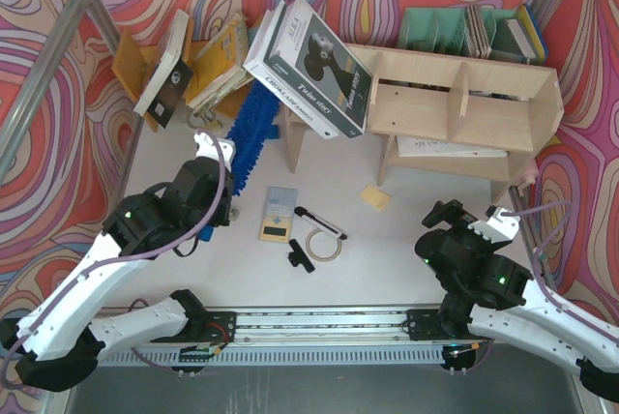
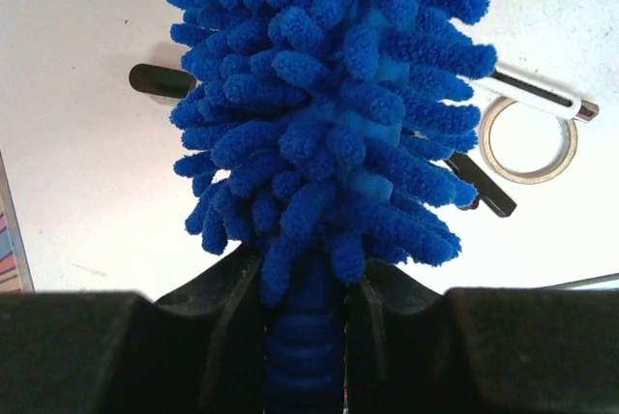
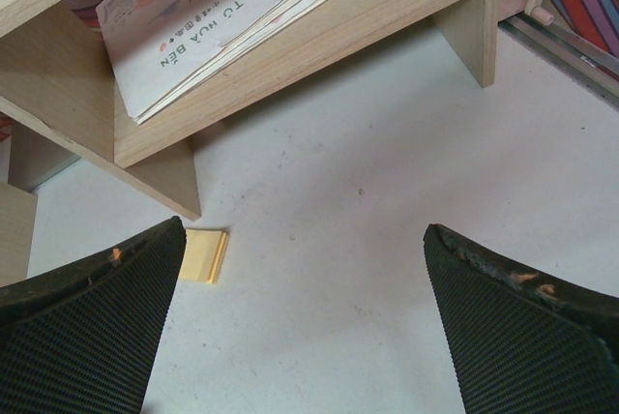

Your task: Dust the bookshelf with a duster

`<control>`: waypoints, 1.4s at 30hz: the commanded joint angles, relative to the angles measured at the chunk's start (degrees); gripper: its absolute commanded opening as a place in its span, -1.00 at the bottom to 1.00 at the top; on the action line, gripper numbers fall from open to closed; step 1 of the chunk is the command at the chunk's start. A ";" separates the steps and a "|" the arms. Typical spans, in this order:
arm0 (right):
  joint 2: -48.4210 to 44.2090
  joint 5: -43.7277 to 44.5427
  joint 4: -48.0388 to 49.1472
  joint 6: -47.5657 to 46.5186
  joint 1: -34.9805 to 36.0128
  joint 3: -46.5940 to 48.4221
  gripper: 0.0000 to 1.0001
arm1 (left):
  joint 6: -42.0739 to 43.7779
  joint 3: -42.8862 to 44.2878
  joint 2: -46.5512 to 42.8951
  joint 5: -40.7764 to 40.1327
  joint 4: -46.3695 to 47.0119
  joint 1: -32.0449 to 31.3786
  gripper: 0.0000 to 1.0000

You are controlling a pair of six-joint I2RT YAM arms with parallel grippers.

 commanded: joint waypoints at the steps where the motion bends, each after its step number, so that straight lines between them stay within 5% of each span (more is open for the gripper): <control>1: -0.61 2.08 0.63 0.91 0.21 -0.46 0.97 | 0.44 -0.39 -0.96 -1.39 2.95 -0.04 -1.00; 11: -0.29 2.17 0.74 0.91 0.22 -0.43 0.97 | -4.28 -12.83 0.52 2.28 7.44 -0.02 -1.00; 26: -0.24 2.15 0.83 0.82 0.26 -0.43 0.97 | -1.11 -6.16 -1.70 1.58 7.94 -0.04 -1.00; 36: -0.36 2.17 0.87 0.82 0.25 -0.44 0.98 | -2.95 -19.37 4.42 7.92 13.51 0.00 -1.00; 42: -0.61 2.15 0.83 0.81 0.27 -0.51 0.97 | -3.13 -19.32 8.14 6.82 12.86 -0.04 -1.00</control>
